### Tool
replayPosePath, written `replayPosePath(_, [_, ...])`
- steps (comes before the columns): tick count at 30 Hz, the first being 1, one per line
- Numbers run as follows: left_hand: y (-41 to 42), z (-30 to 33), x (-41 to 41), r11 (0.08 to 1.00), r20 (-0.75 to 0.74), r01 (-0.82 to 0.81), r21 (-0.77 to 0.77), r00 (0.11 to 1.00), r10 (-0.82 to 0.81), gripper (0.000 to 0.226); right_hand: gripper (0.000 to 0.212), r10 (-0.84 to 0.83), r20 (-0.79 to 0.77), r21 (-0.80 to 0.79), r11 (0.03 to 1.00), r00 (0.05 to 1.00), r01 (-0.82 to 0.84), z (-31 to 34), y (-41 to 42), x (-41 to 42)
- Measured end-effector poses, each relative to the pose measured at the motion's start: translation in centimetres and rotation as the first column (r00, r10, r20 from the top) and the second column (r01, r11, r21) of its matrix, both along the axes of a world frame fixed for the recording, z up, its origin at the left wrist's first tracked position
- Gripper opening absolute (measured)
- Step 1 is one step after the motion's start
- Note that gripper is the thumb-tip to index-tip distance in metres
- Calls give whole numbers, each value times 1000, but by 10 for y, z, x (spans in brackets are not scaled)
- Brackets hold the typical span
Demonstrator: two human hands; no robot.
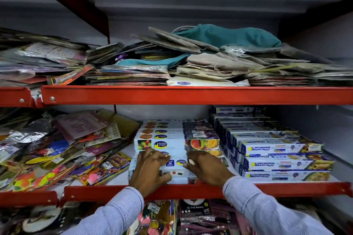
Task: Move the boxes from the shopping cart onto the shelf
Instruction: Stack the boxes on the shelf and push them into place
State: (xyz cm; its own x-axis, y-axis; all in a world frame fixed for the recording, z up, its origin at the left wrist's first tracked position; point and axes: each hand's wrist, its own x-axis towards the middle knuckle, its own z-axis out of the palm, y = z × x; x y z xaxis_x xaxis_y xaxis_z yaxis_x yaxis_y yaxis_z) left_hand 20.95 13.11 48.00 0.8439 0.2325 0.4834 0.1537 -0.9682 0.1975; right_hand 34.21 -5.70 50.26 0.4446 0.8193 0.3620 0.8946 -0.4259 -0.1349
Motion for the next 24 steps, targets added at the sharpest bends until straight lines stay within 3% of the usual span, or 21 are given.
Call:
replayPosePath(3, [5,-10,3,994,23,-13,109,1000,11,55,65,-32,43,23,999,999,32,-10,-3,-5])
replayPosePath(7, [15,-19,10,998,-39,47,41,998,-46,65,78,-69,-10,9,998,998,69,-18,-2,-3])
replayPosePath(13, [14,-24,16,993,-20,117,-28,993,-118,65,84,-32,-119,3,999,992,33,-16,-2,2])
replayPosePath(18, [7,-21,18,990,-38,142,-27,989,-143,68,55,-15,-125,-28,1000,992,11,-13,1,1])
replayPosePath(24, [1,-16,17,989,-53,148,-22,987,-149,60,52,8,-126,-61,998,992,-16,-10,3,1])
